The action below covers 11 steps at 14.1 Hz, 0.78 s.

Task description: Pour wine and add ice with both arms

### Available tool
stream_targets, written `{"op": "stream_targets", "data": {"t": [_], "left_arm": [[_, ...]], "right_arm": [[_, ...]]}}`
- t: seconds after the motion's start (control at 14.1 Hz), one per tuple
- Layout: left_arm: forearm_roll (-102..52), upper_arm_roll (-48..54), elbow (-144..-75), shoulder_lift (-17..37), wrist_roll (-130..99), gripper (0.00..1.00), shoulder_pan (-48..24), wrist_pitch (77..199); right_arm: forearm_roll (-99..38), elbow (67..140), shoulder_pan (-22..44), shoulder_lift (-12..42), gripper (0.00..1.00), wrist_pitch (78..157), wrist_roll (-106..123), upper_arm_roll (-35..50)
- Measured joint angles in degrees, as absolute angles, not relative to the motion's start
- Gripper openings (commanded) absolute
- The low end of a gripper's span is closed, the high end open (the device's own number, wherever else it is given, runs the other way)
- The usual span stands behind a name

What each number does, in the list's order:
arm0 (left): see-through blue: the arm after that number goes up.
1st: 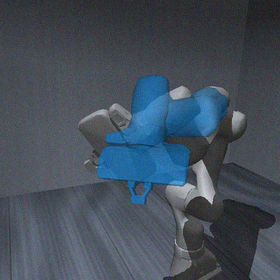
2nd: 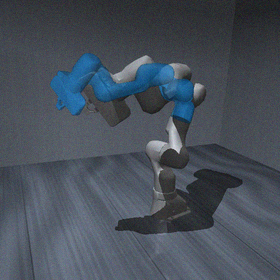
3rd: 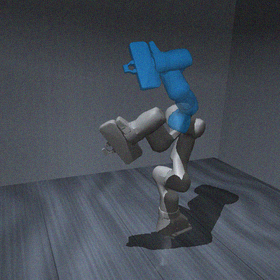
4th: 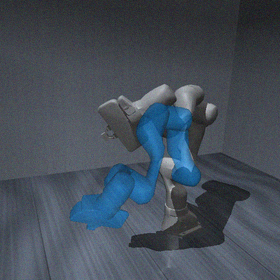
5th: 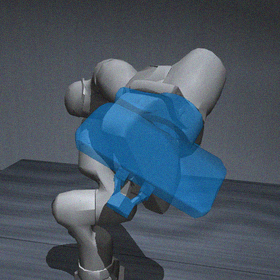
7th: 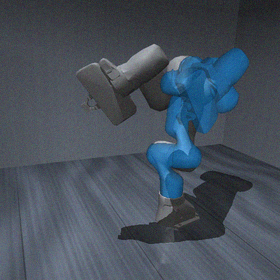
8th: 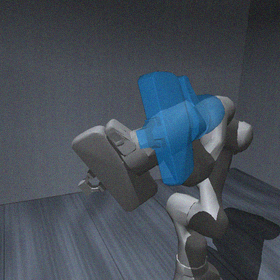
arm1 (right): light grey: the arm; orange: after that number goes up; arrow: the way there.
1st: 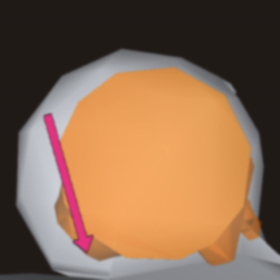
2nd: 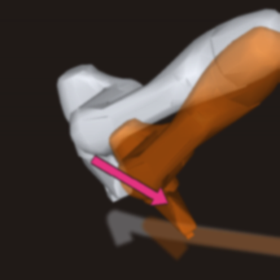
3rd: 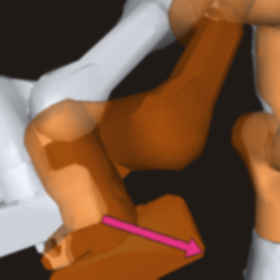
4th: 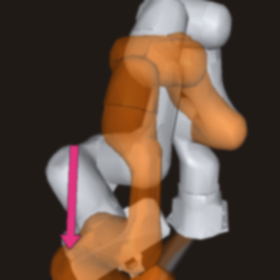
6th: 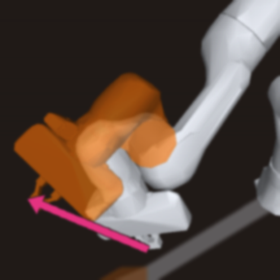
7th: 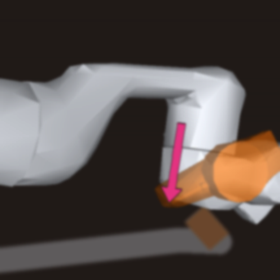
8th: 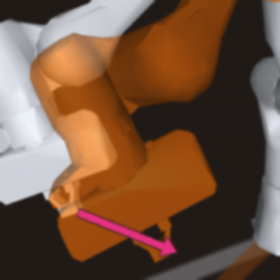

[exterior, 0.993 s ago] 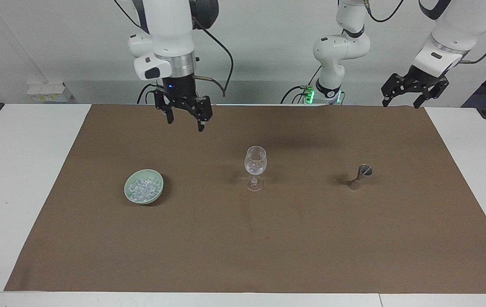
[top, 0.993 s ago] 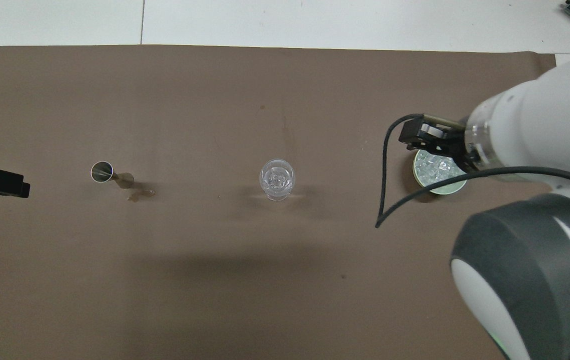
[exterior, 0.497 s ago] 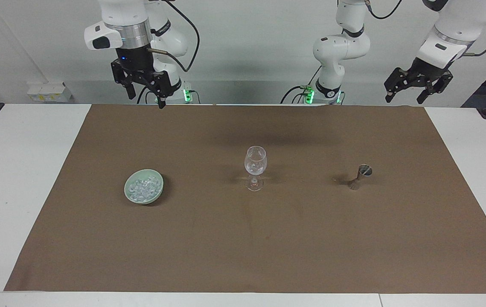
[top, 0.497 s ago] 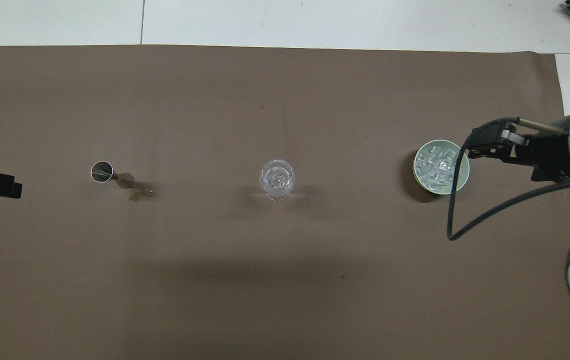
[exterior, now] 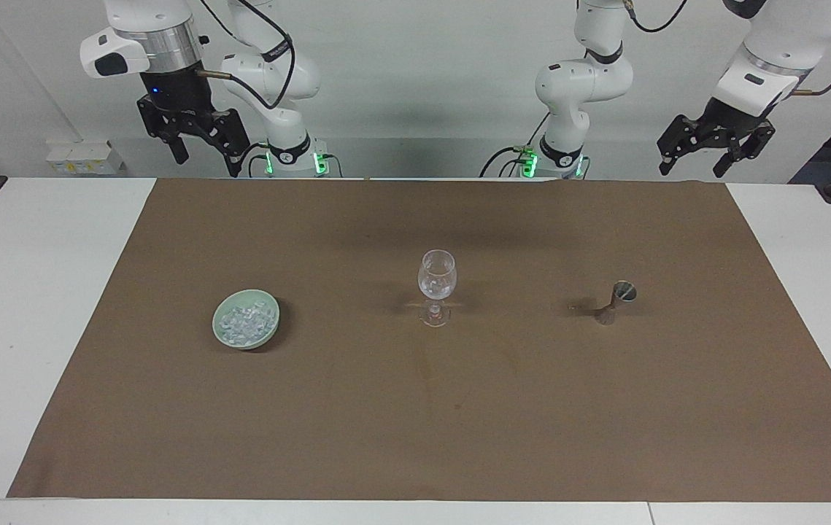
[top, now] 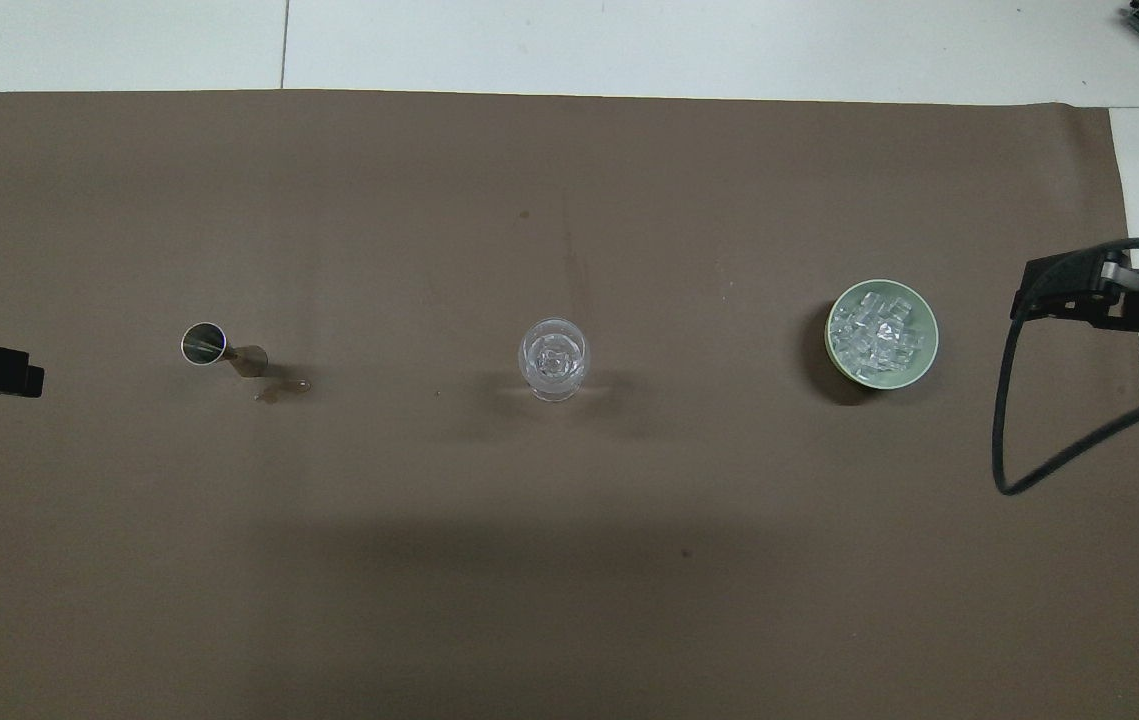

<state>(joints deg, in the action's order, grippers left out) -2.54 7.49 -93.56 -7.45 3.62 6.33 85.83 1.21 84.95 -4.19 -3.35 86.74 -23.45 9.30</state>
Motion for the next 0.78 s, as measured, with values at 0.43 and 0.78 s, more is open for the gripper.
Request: {"op": "stream_targets", "data": {"t": [0.43, 0.78], "left_arm": [[-2.54, 7.49, -93.55, -7.45, 3.62, 1.0, 6.33, 85.83], [-2.54, 7.49, -93.55, -7.45, 3.62, 1.0, 6.33, 85.83]], "right_arm": [[1.3, 84.97, 0.67, -3.1, 1.0, 84.41, -18.31, 3.33], [1.32, 85.58, 1.28, -3.08, 1.0, 84.4, -18.28, 3.51]]}}
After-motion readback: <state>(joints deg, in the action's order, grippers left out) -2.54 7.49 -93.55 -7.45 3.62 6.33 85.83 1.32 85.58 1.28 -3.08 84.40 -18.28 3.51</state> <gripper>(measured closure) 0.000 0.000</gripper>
